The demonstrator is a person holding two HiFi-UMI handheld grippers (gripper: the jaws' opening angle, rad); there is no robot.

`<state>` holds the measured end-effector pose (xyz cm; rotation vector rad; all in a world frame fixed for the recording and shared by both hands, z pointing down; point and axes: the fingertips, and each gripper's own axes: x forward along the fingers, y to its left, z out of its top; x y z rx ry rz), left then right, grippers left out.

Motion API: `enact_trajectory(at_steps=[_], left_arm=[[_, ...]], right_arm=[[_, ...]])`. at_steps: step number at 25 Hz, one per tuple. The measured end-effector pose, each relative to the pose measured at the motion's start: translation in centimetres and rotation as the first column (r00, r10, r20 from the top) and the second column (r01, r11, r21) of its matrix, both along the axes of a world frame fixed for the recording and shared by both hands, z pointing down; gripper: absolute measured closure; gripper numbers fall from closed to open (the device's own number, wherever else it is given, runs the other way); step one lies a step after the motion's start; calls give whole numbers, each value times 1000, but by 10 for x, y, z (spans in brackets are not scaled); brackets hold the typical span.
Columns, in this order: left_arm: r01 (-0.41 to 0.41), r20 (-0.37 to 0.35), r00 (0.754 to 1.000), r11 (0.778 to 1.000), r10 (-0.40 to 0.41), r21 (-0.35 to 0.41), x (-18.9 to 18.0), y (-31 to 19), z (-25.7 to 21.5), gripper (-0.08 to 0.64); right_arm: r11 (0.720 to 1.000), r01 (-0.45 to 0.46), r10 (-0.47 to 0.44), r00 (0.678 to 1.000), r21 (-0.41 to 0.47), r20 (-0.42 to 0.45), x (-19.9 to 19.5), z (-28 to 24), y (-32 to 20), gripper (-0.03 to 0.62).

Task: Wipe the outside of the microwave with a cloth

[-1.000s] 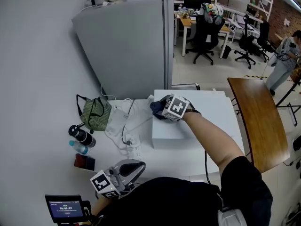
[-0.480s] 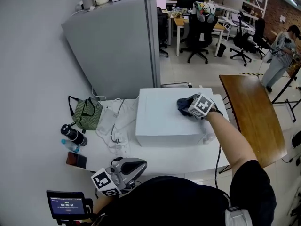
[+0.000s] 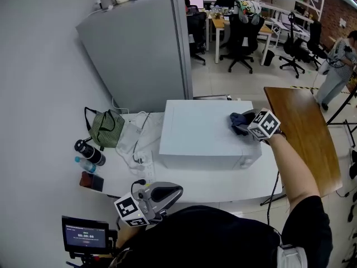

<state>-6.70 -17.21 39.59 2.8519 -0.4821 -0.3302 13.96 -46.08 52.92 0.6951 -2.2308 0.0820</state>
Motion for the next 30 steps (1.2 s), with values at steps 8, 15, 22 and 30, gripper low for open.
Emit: enact_trajectory(at_steps=[8,15,22,30], left_arm=[[62,20,998,998,-63,22,-112,19,10,557],[74,31,997,997,-74,18,-117,15,12,557],[-27,5,1000,999,27,21,0,21,-1,557],[-94,23,995,996,94,2,64,29,1,557]], right_arm=[[930,365,-365,931,34,-25,-324,6,44,451],[948,320,-319,946,-1,-61,-288,28,34,453],[988,152,-153,975,-21,-162,-37,35,46,453],[999,38,-37,989,5,-144,83,19,53,453]])
